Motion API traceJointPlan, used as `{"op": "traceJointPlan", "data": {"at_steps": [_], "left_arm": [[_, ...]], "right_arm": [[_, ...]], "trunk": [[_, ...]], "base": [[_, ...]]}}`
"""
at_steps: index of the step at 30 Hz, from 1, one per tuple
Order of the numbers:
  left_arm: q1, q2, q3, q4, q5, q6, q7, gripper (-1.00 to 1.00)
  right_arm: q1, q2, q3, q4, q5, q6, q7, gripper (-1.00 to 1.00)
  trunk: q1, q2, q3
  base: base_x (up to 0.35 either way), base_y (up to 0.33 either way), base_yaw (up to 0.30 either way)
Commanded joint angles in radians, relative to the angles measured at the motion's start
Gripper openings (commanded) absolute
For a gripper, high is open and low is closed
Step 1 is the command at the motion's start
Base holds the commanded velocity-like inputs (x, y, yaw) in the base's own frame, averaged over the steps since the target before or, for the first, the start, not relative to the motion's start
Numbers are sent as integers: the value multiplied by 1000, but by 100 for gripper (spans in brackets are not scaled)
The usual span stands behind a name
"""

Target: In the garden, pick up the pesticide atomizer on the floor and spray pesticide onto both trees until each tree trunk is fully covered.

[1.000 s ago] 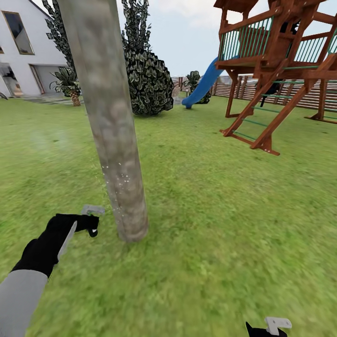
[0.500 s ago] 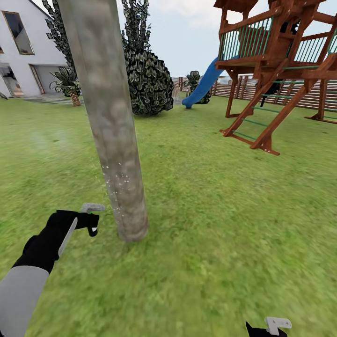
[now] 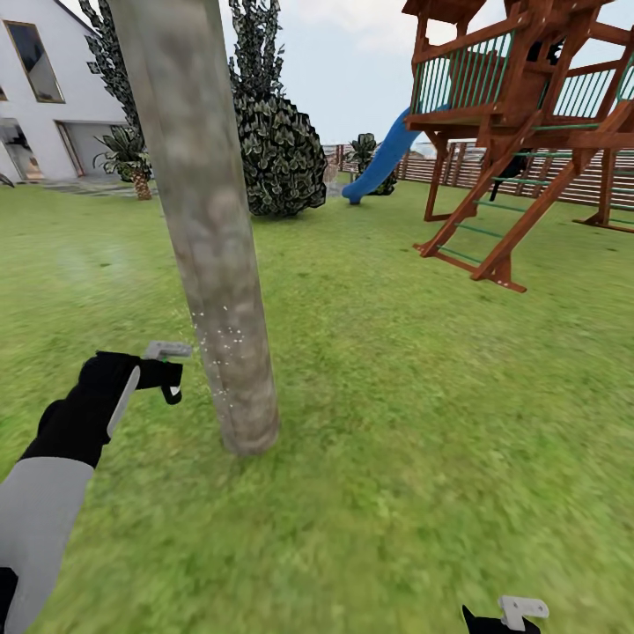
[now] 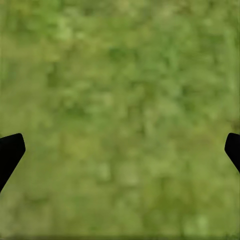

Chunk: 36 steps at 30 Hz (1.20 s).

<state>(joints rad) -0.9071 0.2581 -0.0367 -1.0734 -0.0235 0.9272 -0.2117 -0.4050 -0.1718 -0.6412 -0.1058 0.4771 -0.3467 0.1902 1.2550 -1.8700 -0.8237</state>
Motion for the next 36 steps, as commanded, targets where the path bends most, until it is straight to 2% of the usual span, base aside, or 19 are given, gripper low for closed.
{"op": "traceJointPlan", "data": {"at_steps": [1, 4, 7, 10, 12, 15, 17, 18, 21, 23, 27, 30, 33, 36], "left_arm": [[7, 0, -2, 5, -1, -5, -1, -100], [80, -4, -2, 18, 0, -38, -2, -100], [143, -10, -1, 52, 2, -131, 9, -100], [161, -26, 0, 143, -1, -244, 16, -100], [164, -38, 0, 204, -2, -291, 20, -100], [185, -58, 0, 222, -4, -311, 39, -100], [194, -61, 0, 253, -1, -378, 49, -100], [195, -64, 0, 270, 3, -391, 65, -100], [197, -112, 0, 318, -1, -401, 111, -100], [196, -129, 4, 344, 8, -403, 132, -100], [196, -132, 7, 348, 11, -405, 135, -100], [196, -132, 8, 358, 31, -441, 137, -100], [197, -132, 10, 396, 40, -450, 139, -100], [197, -129, 10, 431, 72, -473, 140, -100]], "right_arm": [[0, 0, 0, 0, 0, 0, 0, 100], [0, 0, 0, 0, 0, 0, 0, 100], [0, 0, 0, 0, 0, 0, 0, 100], [0, 0, 0, 0, 0, 0, 0, 100], [0, 0, 0, 0, 0, 0, 0, 100], [0, 0, 0, 0, 0, 0, 0, 100], [0, 0, 0, 0, 0, 0, 0, 100], [0, 0, 0, 0, 0, 0, 0, 100], [0, 0, 0, 0, 0, 0, 0, 100], [0, 0, 0, 0, 0, 0, 0, 100], [0, 0, 0, 1, 0, 0, 0, 100], [0, 0, 0, 1, 0, 0, 0, 100], [0, 0, 0, 0, 0, 0, 0, 100], [0, 0, 0, 0, 0, 0, 0, 100]], "trunk": [[0, 0, 0], [0, 0, 0], [0, 0, 0], [0, 0, 0], [0, 0, 0], [0, 0, 0], [0, 0, 0], [0, 0, 0], [0, 0, 0], [0, 0, 0], [0, 0, 0], [0, 0, 0], [0, 0, 0], [0, 0, 0]], "base": [[0, 0, 0], [0, 0, 0], [0, 0, 0], [0, 0, 0], [0, 0, 0], [0, 0, 0], [0, 0, 0], [0, 0, 0], [0, 0, 0], [0, -161, 0], [0, -257, 0], [0, -270, 0], [0, -270, 0], [0, -270, 0]]}}
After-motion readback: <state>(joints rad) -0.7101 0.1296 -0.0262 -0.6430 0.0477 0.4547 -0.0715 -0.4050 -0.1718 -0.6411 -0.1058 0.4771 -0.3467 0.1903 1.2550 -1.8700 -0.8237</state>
